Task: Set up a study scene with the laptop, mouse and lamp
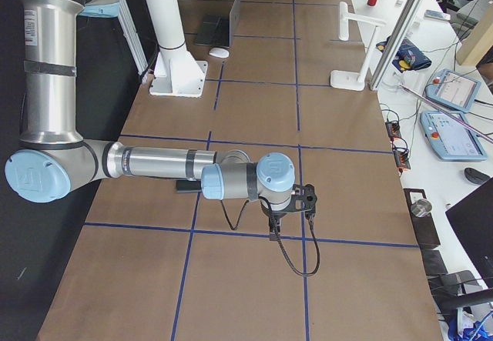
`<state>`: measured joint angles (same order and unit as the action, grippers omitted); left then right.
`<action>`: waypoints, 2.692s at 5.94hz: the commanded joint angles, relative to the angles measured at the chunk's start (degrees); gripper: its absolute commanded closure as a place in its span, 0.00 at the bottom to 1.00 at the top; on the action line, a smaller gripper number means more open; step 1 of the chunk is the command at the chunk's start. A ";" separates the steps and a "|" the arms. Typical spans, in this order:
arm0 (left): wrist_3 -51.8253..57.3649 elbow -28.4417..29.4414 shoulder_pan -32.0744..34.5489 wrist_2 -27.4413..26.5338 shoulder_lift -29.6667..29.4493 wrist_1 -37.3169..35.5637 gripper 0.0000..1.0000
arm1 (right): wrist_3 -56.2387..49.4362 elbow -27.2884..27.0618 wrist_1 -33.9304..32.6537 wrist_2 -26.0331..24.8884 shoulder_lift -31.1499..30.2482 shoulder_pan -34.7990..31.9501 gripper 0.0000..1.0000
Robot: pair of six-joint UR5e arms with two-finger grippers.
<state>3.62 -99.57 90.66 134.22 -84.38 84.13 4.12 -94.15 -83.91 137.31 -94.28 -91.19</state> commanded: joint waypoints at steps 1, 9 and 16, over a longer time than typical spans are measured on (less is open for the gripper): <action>-6.55 -6.21 -0.04 -0.19 0.70 -0.89 0.00 | 0.01 -0.07 0.41 0.06 0.15 0.22 0.00; -72.08 -42.44 -21.28 -0.27 2.29 -18.65 0.00 | -0.08 -0.33 1.29 4.02 1.47 0.58 0.00; -137.43 -45.45 -52.30 -20.81 -4.56 -15.84 0.00 | 0.10 -0.51 1.29 4.02 1.56 0.58 0.00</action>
<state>-129.17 -145.03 41.67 116.04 -88.87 68.20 4.18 -94.60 -82.62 141.33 -92.78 -90.61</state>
